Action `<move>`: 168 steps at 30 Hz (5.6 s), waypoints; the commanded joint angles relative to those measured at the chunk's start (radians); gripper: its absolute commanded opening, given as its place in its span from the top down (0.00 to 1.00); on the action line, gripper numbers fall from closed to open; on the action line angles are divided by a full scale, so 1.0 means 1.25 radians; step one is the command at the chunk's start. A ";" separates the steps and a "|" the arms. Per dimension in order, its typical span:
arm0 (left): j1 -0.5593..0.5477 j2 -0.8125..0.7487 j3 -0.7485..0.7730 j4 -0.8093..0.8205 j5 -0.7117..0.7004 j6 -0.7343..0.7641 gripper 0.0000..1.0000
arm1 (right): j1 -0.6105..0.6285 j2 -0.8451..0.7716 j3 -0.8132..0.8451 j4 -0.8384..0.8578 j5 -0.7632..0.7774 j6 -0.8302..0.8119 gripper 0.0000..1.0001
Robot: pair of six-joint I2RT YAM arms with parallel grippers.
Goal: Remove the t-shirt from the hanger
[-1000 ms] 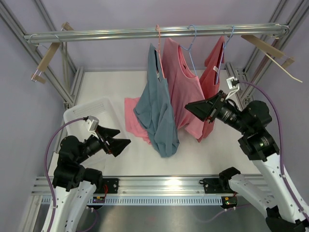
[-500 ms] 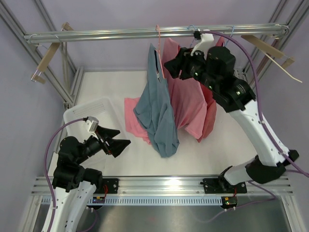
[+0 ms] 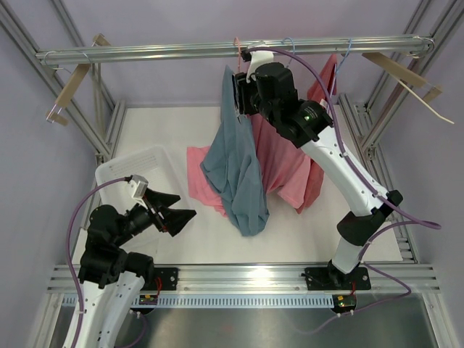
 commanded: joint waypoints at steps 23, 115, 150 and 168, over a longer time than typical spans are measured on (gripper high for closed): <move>0.003 -0.015 0.019 0.020 0.020 -0.003 0.01 | 0.015 0.014 0.079 0.029 0.102 -0.047 1.00; -1.097 0.783 0.134 0.518 -0.896 -0.027 1.00 | 0.127 -0.270 -0.149 0.530 0.072 0.179 1.00; -0.706 0.598 0.340 0.537 -0.986 0.418 0.23 | 0.100 -0.871 -0.649 0.370 -0.537 0.415 1.00; -0.671 0.551 0.460 0.405 -1.013 0.480 1.00 | 0.100 -0.958 -0.634 0.209 -0.428 0.360 1.00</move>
